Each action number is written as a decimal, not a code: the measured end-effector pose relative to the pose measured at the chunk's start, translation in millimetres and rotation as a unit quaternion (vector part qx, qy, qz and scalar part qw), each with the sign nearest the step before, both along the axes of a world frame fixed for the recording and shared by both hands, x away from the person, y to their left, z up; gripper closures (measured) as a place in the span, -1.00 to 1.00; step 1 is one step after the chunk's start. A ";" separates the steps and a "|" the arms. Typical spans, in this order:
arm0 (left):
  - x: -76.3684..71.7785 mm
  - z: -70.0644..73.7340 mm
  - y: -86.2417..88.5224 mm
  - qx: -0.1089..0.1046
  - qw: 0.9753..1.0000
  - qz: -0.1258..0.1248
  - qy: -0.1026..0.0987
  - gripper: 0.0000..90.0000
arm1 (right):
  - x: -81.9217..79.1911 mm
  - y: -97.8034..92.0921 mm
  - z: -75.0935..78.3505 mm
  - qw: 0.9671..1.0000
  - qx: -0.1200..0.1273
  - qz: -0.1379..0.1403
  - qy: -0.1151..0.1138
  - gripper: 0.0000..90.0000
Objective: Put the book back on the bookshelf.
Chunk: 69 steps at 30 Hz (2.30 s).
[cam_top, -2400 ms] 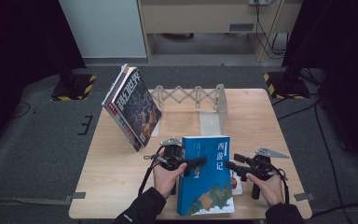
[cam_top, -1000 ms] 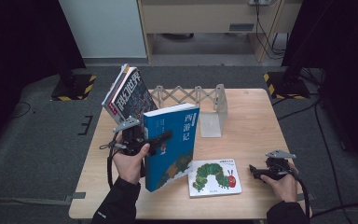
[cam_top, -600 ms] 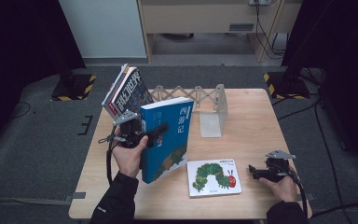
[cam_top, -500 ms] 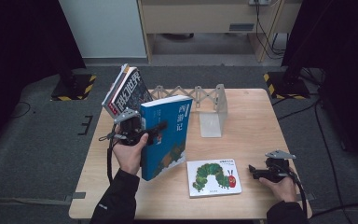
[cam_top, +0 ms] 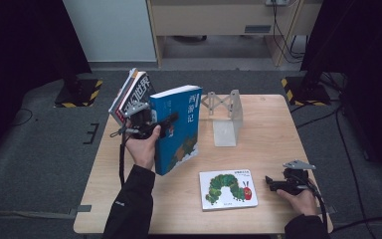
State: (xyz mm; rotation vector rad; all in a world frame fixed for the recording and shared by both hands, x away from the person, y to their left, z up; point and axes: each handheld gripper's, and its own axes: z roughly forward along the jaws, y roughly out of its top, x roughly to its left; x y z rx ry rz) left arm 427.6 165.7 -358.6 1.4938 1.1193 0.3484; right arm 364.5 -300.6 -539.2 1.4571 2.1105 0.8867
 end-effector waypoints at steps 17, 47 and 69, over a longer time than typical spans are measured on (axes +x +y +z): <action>46.6 -16.2 -24.7 0.012 0.998 0.054 -0.014 0.32 | 0.3 -0.5 -0.1 1.000 -0.002 0.002 -0.002 -0.93; 65.0 -50.1 -54.7 0.040 0.995 0.070 -0.052 0.30 | 0.0 0.1 -0.1 1.000 -0.001 0.001 -0.002 -0.93; 7.9 -71.1 -31.7 0.064 0.994 0.042 -0.075 0.27 | -0.3 0.4 0.0 1.000 -0.001 0.002 -0.001 -0.94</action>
